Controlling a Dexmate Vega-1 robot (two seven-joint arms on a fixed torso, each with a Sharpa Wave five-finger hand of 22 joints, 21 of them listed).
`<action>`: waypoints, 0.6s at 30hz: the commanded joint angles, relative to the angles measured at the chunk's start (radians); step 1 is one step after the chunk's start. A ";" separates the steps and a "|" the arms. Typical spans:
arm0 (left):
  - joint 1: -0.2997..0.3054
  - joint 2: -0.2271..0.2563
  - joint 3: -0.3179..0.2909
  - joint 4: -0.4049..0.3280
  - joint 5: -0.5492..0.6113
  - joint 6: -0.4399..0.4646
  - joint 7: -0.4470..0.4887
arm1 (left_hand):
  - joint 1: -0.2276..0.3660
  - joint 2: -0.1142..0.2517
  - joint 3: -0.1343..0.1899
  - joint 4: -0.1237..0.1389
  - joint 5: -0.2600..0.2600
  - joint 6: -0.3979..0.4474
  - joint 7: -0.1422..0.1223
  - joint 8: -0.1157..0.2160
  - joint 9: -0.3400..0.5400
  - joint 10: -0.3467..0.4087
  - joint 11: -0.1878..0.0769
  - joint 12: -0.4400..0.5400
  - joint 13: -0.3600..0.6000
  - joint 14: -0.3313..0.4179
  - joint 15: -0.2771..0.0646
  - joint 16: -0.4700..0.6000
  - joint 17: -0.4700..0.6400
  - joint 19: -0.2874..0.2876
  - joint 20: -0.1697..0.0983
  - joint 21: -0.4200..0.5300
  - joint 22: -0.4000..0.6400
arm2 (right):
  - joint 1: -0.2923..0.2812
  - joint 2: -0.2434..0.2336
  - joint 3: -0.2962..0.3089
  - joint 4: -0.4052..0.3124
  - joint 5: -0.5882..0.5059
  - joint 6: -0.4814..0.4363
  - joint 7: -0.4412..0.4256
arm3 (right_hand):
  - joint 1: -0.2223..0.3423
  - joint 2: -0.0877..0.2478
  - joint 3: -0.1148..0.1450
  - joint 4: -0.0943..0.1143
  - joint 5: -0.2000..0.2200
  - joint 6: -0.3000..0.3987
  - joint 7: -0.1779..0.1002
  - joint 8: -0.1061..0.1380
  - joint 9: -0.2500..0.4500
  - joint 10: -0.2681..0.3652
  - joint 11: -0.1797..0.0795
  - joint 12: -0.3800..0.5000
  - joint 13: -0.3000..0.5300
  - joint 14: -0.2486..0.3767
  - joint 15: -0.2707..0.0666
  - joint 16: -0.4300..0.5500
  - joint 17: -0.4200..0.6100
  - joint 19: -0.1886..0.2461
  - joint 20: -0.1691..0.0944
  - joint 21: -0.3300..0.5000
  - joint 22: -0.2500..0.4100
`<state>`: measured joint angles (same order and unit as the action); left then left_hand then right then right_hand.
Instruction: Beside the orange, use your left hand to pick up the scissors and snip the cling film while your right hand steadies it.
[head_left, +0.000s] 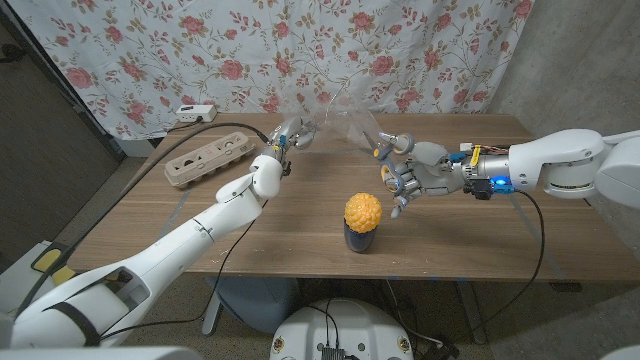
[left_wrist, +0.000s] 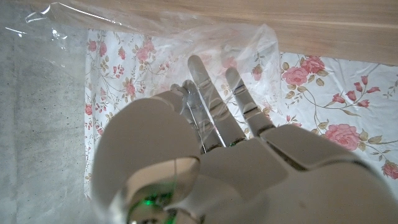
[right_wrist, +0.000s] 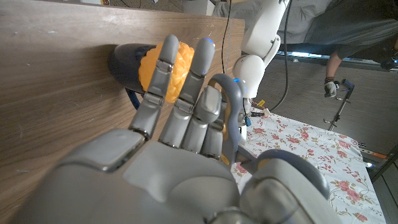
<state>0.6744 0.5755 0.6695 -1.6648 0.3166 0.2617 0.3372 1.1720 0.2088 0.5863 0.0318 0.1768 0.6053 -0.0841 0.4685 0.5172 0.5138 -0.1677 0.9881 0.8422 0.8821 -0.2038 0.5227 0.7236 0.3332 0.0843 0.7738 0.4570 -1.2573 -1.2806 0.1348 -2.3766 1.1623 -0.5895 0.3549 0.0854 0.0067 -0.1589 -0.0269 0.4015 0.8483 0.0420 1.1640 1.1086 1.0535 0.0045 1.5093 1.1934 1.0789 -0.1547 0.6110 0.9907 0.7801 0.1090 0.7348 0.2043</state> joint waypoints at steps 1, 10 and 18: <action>-0.006 -0.018 -0.029 -0.012 -0.086 -0.040 -0.013 | -0.008 0.005 0.007 0.003 0.001 -0.003 -0.003 0.002 0.009 -0.006 -0.001 0.011 0.002 -0.011 -0.002 0.004 0.011 -0.007 0.004 0.011 0.005 | -0.043 0.040 0.050 -0.003 -0.040 -0.009 0.033 | 0.010 -0.003 -0.171 0.166 -0.005 0.047 0.043 0.179 0.038 0.006 0.003 0.001 -0.002 0.000 -0.004 0.010 0.006 0.008 -0.001 -0.005 0.005; 0.022 -0.028 -0.070 -0.022 -0.208 -0.079 -0.039 | -0.013 0.004 0.012 0.006 0.000 -0.003 0.002 0.003 0.022 -0.005 0.002 0.013 -0.001 -0.022 -0.001 0.008 0.031 -0.014 0.006 0.023 0.006 | -0.048 0.058 0.055 -0.001 -0.057 -0.006 0.051 | 0.012 -0.003 -0.171 0.166 -0.006 0.044 0.042 0.176 0.033 0.006 0.003 0.000 -0.004 0.002 -0.005 0.010 0.000 0.007 0.000 -0.006 0.004; 0.022 -0.019 -0.063 -0.035 -0.225 -0.041 -0.043 | -0.015 0.002 0.014 0.004 0.000 -0.004 0.005 0.002 0.034 -0.001 0.011 0.020 -0.001 -0.028 -0.001 0.018 0.054 -0.015 0.009 0.038 0.007 | -0.055 0.071 0.067 -0.017 -0.069 -0.008 0.051 | 0.016 -0.004 -0.170 0.165 -0.007 0.043 0.040 0.175 0.033 0.002 0.005 0.001 -0.002 -0.002 -0.003 0.013 0.006 0.007 -0.001 -0.005 0.005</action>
<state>0.6892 0.5530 0.6121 -1.6842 0.1376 0.1997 0.3016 1.1638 0.2114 0.5933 0.0387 0.1768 0.6054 -0.0841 0.4685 0.5450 0.5103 -0.1642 0.9996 0.8375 0.8605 -0.2072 0.5305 0.7691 0.3174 0.0893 0.8052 0.4617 -1.3005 -1.2290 0.1853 -2.3803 1.1112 -0.5947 0.3968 0.0900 0.0032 -0.1641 -0.0217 0.3937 0.8467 0.0436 1.1640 1.1092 1.0532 0.0042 1.5093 1.1913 1.0776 -0.1530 0.6189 0.9907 0.7801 0.1090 0.7348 0.2072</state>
